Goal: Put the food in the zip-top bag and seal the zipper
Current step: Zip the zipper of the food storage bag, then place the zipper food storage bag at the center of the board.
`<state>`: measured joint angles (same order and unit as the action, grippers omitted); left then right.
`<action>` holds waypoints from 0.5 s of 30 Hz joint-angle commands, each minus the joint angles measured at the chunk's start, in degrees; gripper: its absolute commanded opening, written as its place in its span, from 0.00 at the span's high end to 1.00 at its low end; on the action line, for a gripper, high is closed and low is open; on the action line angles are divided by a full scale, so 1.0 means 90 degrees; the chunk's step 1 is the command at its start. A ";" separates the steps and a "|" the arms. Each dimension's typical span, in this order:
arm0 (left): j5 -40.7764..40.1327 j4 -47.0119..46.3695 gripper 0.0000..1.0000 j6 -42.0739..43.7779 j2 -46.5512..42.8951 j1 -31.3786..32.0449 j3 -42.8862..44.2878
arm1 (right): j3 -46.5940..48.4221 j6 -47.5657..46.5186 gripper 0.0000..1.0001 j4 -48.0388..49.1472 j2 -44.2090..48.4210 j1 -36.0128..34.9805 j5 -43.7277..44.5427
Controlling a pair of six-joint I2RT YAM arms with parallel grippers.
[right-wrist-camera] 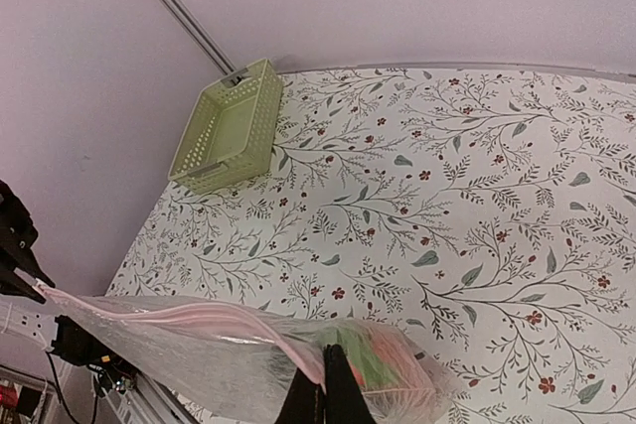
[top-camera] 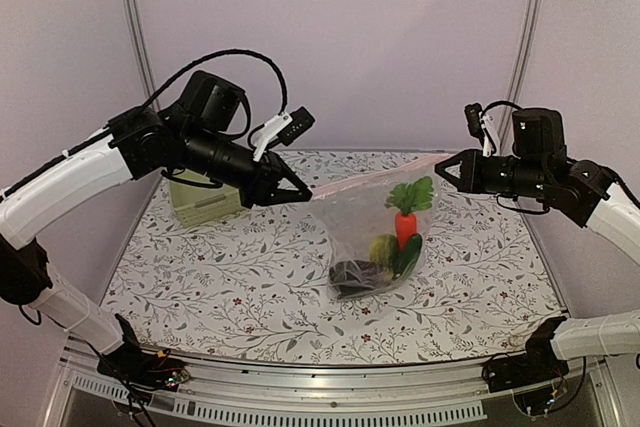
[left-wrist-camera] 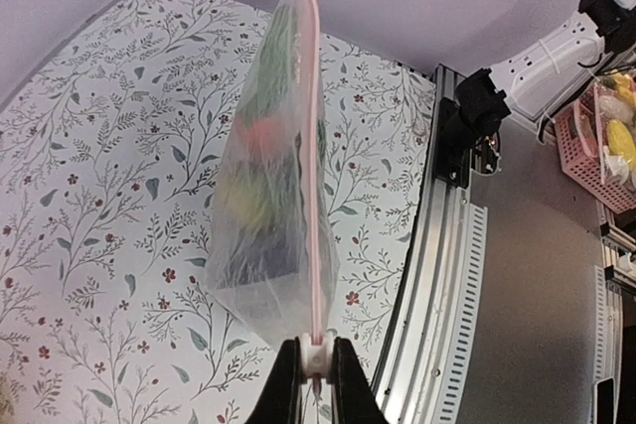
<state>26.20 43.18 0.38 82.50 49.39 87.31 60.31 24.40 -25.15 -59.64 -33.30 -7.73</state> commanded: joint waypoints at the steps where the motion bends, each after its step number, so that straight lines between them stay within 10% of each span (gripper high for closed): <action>1: -0.0495 -0.0013 1.00 -0.0561 -0.0065 -0.0148 -0.0265 | 0.0239 -0.0035 0.97 -0.0151 -0.0148 0.0319 -0.0112; 5: -0.0785 -0.0721 1.00 -0.1088 0.0023 -0.0308 -0.0588 | 0.0244 -0.0128 0.78 -0.0155 -0.0323 0.0318 -0.0194; 12: -0.0651 -0.1605 0.16 -0.1473 -0.0137 -0.0456 -0.0779 | 0.0261 -0.0176 0.22 -0.0183 -0.0232 0.0315 -0.0318; 15: -0.0597 -0.1843 0.01 -0.1542 -0.0301 -0.0506 -0.0863 | 0.0240 -0.0224 0.02 -0.0212 -0.0080 0.0315 -0.0200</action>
<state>20.32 31.99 -11.64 82.35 45.91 80.77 61.41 23.05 -26.33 -62.46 -30.68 -10.17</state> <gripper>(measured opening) 0.936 0.899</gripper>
